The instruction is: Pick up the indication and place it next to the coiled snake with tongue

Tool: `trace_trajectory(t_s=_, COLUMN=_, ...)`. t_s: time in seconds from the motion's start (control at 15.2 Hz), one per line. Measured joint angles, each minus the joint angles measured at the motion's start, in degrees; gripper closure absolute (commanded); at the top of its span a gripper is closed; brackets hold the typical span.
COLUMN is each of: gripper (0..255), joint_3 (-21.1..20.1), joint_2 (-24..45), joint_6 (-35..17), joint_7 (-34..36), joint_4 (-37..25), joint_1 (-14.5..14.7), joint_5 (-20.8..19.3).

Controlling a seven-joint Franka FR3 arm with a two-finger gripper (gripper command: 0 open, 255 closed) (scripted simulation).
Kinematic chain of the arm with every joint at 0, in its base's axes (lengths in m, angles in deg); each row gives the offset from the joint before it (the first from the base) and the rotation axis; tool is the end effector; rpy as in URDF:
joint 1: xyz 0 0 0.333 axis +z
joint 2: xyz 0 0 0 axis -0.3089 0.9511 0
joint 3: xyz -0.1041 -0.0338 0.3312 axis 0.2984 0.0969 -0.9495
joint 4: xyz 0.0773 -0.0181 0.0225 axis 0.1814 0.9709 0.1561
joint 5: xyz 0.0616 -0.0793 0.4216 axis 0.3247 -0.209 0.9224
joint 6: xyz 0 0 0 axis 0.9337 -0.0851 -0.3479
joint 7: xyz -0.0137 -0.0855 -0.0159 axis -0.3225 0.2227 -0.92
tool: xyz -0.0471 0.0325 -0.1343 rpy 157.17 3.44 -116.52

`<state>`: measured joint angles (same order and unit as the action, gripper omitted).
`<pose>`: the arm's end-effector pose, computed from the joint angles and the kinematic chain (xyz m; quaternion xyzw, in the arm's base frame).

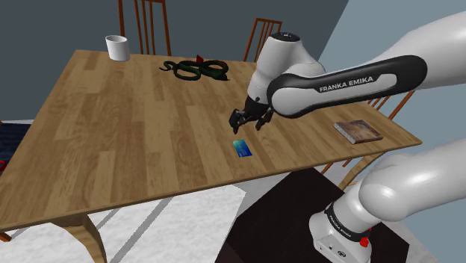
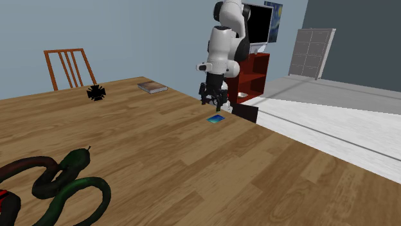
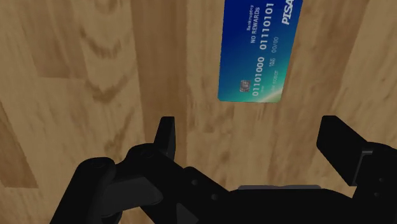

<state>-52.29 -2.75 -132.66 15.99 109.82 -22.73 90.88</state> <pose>0.4295 0.1322 0.3589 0.9832 -0.1706 0.0591 0.0275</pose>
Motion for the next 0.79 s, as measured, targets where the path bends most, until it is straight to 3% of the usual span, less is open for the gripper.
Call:
trace_trajectory(t_s=0.46, gripper=0, joint_3=-2.97, joint_2=6.85, joint_6=-8.15, joint_7=6.21, joint_4=0.81, joint_1=-2.1, joint_5=-3.63)
trace_trajectory(t_s=0.79, gripper=0, joint_3=-3.28, joint_2=8.77, joint_6=-10.38, joint_7=7.0, joint_4=1.23, joint_1=-2.72, joint_5=-4.84)
